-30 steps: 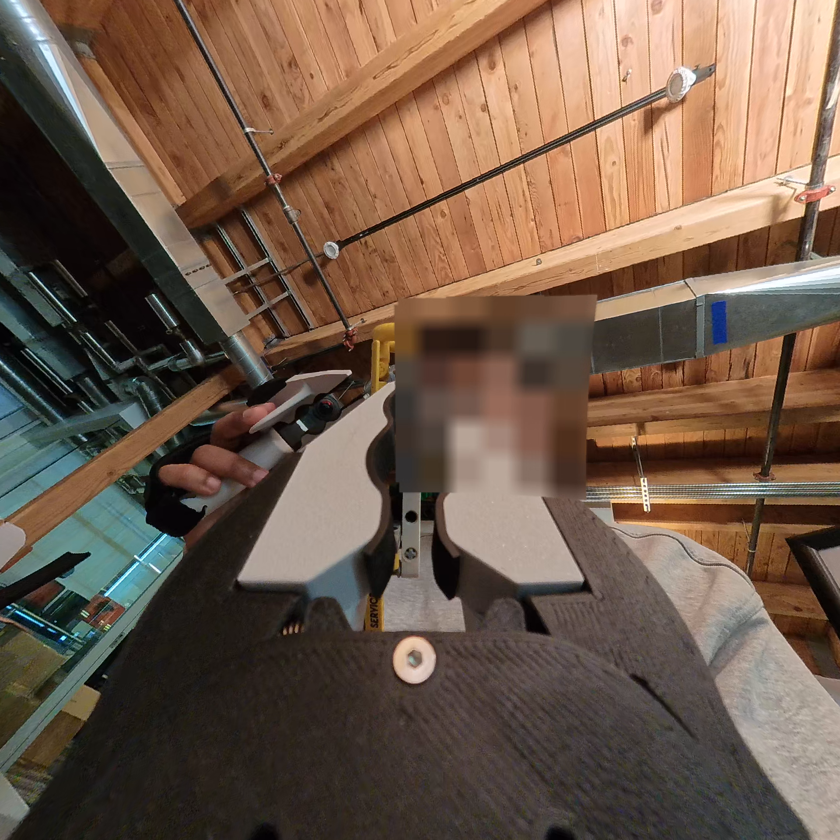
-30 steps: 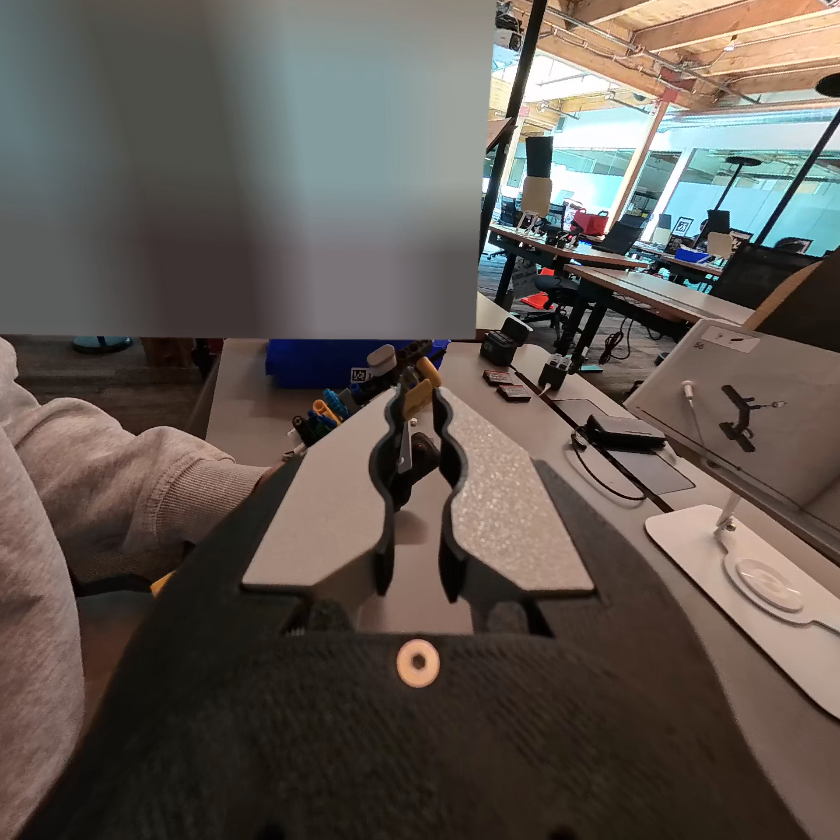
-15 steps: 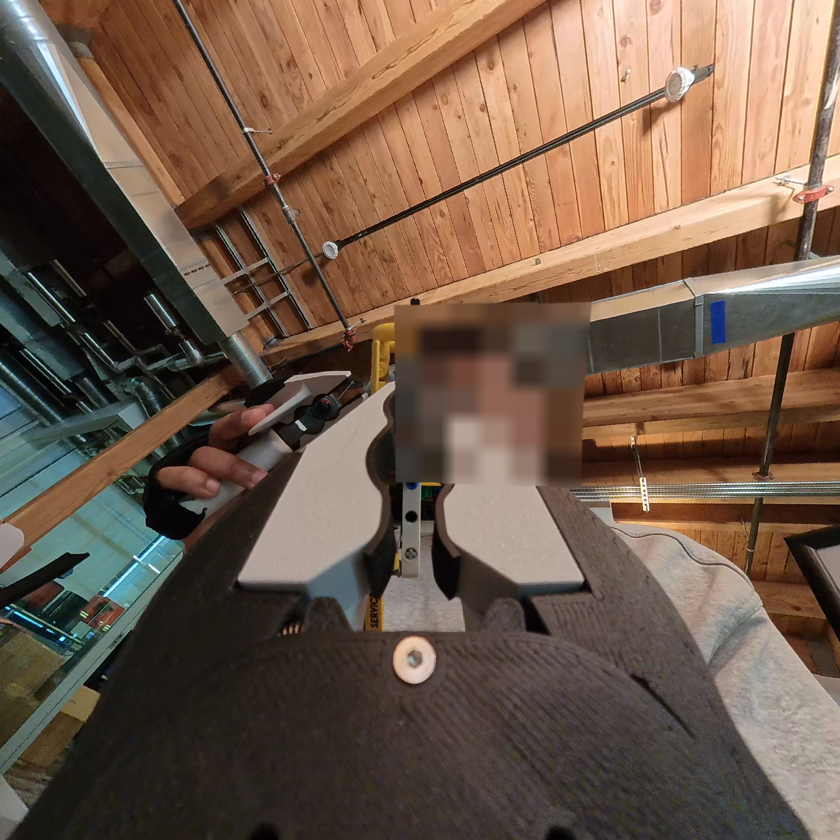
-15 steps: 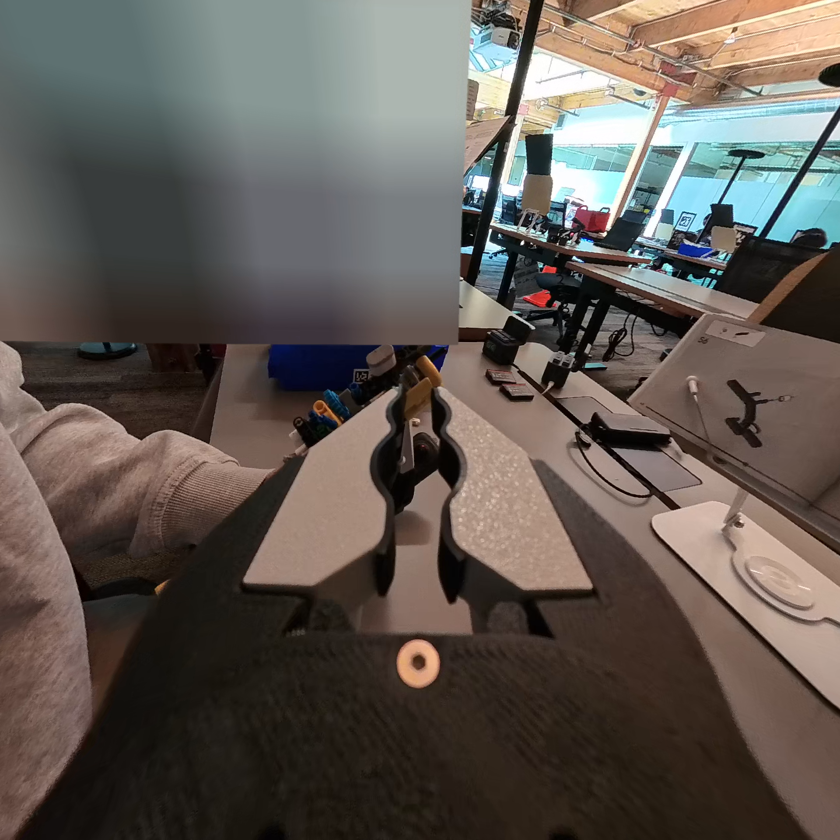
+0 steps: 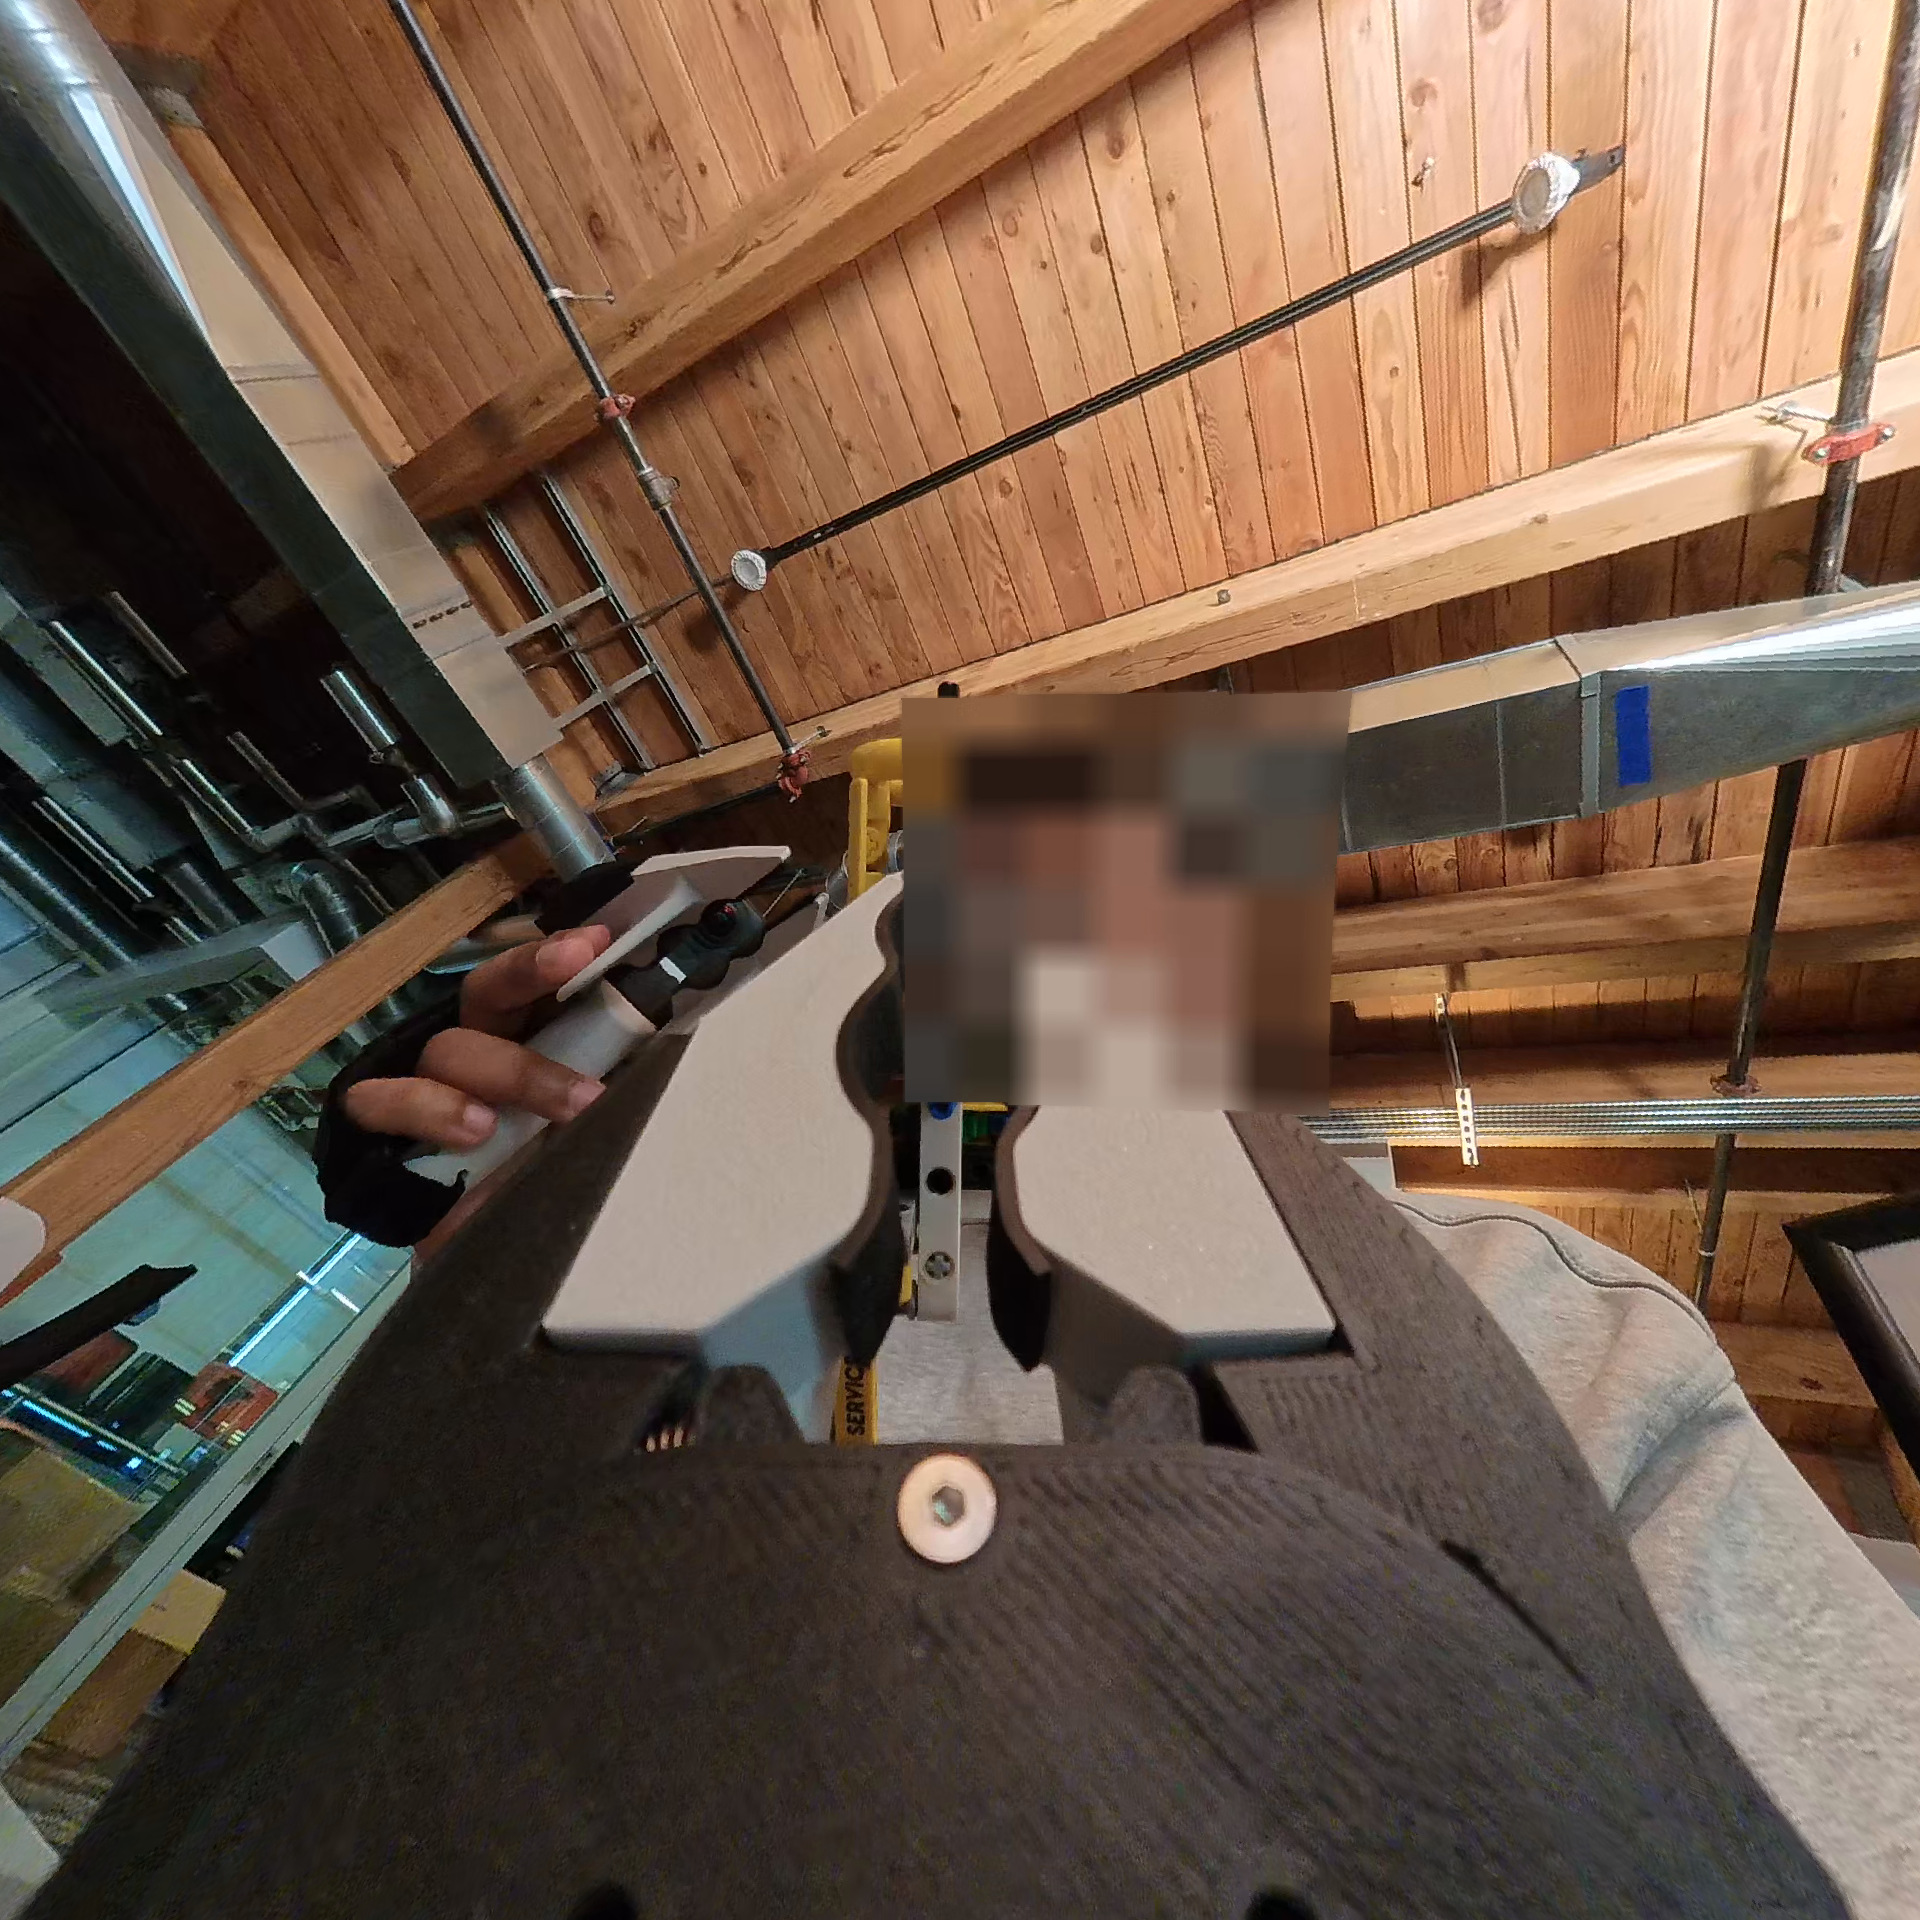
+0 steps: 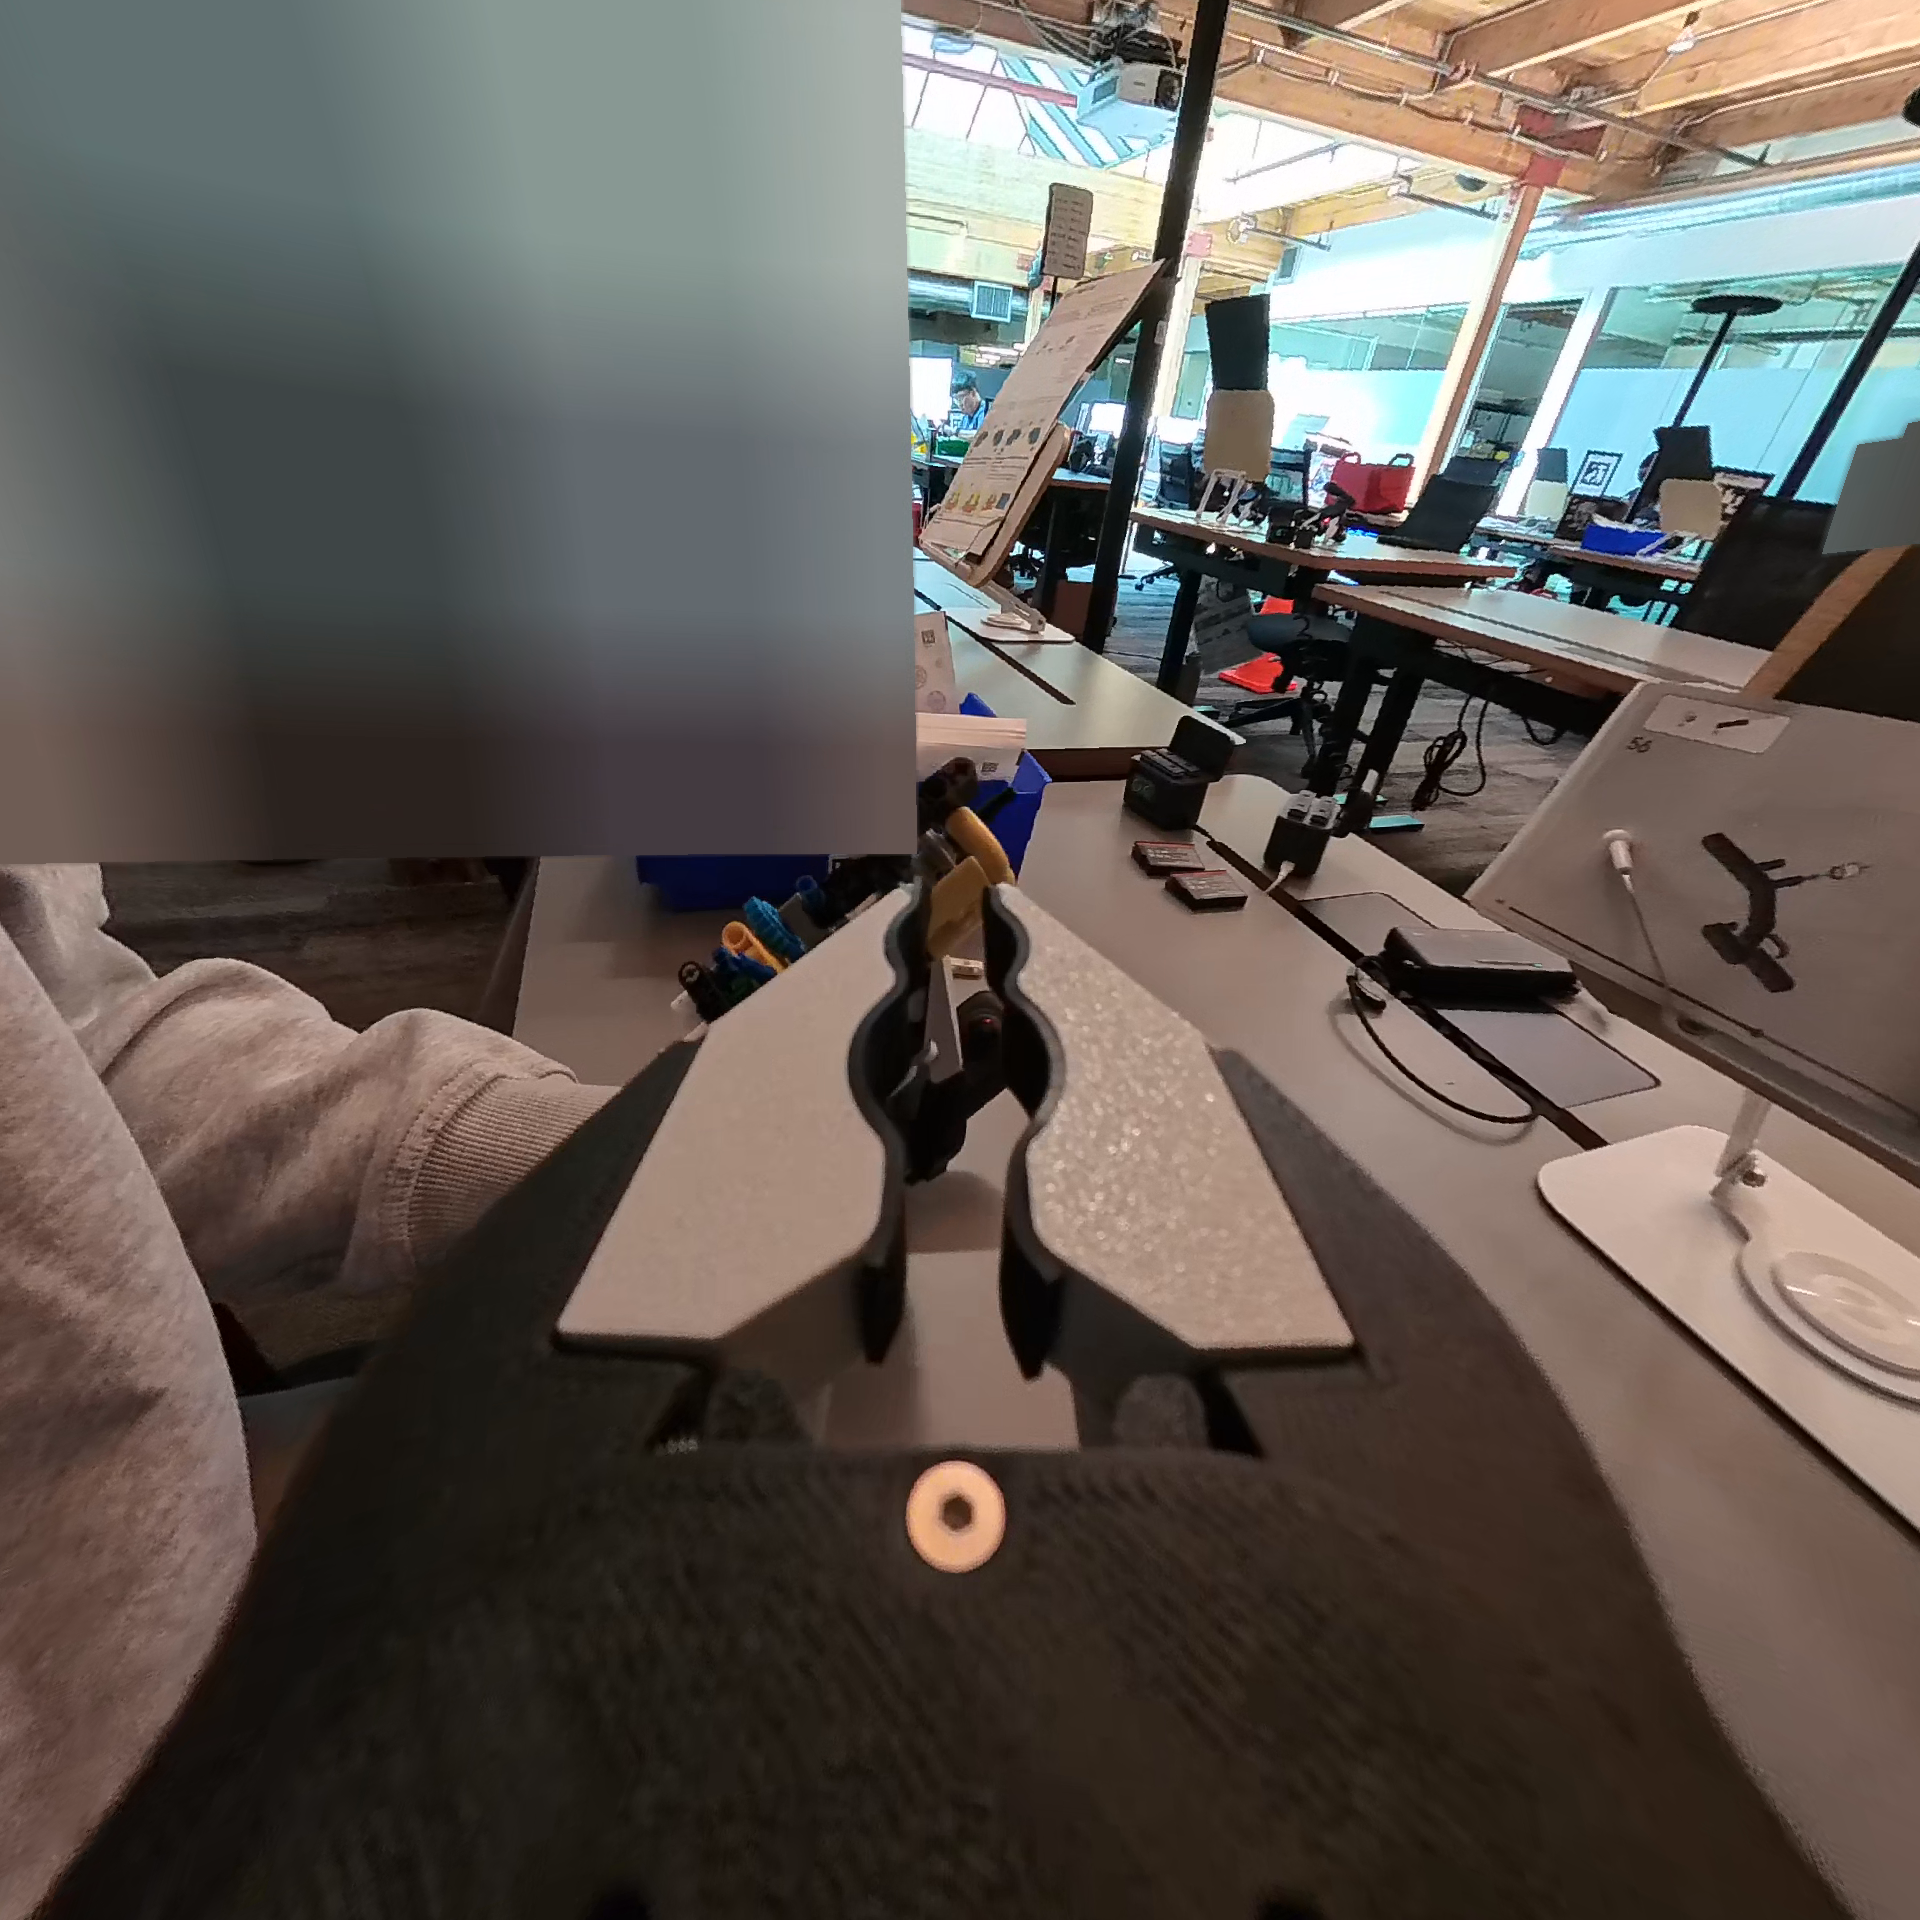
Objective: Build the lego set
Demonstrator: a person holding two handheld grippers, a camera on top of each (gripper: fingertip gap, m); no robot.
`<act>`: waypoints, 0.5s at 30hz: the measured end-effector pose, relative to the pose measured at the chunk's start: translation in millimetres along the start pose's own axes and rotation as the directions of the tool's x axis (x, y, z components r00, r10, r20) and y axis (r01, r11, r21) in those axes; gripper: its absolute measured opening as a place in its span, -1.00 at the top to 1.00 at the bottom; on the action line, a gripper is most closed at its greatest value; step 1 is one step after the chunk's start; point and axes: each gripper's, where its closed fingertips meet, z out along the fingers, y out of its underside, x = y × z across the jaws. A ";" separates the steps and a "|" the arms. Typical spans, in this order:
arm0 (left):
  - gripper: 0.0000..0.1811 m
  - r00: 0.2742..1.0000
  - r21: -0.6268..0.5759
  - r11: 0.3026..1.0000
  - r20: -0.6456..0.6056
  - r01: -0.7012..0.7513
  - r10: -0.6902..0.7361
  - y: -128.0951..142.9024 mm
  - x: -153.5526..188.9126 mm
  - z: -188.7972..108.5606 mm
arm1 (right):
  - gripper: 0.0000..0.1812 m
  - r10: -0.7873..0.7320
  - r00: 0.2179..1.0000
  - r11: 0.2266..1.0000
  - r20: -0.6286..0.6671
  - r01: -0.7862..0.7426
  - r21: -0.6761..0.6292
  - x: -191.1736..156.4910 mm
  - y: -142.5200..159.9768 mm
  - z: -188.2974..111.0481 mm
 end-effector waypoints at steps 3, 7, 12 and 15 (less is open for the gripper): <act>0.95 1.000 0.000 1.000 -0.004 0.001 -0.001 -0.1 0.7 0.0 | 0.92 0.006 1.000 1.000 -0.002 -0.006 0.001 0.7 -0.1 -0.5; 0.95 1.000 0.000 1.000 -0.004 0.000 0.000 0.0 0.7 -0.1 | 0.92 0.034 0.999 0.999 0.005 -0.034 0.002 0.3 0.7 0.0; 0.95 1.000 0.000 1.000 -0.011 0.001 -0.001 -0.1 1.8 0.0 | 0.94 0.107 0.993 0.994 0.047 -0.106 -0.024 -5.8 6.5 3.8; 0.95 1.000 0.000 1.000 -0.012 0.000 0.000 -0.2 2.1 -0.1 | 0.93 0.117 0.991 0.992 0.057 -0.114 -0.056 -8.9 12.7 6.6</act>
